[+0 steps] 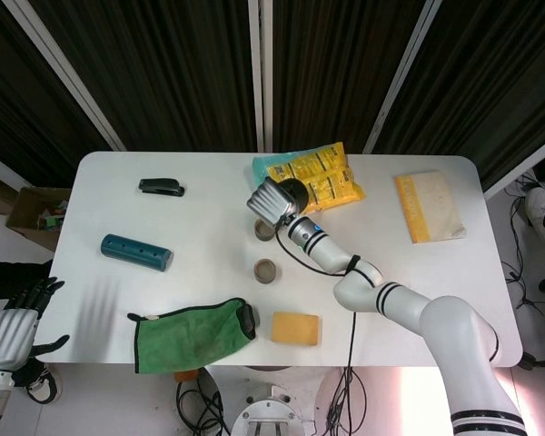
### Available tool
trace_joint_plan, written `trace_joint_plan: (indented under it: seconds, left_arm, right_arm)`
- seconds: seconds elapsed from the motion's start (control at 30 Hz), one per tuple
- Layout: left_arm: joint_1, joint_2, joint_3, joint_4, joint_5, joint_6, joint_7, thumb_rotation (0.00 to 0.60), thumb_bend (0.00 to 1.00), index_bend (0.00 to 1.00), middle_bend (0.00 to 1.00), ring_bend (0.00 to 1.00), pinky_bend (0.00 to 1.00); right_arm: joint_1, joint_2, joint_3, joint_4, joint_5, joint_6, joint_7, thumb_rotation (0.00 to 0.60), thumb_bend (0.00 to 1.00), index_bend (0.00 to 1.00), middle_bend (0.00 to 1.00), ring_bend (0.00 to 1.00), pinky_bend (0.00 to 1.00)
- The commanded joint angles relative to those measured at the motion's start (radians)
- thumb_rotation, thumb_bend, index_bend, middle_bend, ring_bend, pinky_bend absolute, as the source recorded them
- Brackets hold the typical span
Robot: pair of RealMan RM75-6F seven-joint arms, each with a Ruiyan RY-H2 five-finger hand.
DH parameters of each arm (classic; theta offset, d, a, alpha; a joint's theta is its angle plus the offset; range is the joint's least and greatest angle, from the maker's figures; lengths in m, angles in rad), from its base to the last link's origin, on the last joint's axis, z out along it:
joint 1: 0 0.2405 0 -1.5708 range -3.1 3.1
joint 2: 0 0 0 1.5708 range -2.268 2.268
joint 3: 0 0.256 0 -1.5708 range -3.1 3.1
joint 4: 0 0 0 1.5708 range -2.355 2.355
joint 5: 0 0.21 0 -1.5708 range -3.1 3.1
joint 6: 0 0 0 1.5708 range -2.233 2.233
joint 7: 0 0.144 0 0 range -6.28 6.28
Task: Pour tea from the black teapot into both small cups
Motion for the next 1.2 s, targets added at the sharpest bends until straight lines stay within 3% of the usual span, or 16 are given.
trace_joint_plan:
  seconds: [0.03, 1.2]
  left_arm:
    - [0.001, 0.000, 0.000, 0.001, 0.000, 0.001, 0.000, 0.600, 0.07, 0.16, 0.12, 0.11, 0.22]
    - [0.002, -0.004, 0.000, 0.006, 0.001, 0.002, 0.001, 0.600, 0.07, 0.16, 0.12, 0.12, 0.22]
  right_arm:
    - [-0.001, 0.001, -0.001, -0.001, 0.001, 0.001, -0.006, 0.600, 0.46, 1.00, 1.00, 1.00, 0.57]
    - [0.004, 0.000, 0.001, -0.015, 0.014, 0.003, -0.039, 0.600, 0.46, 1.00, 1.00, 1.00, 0.57]
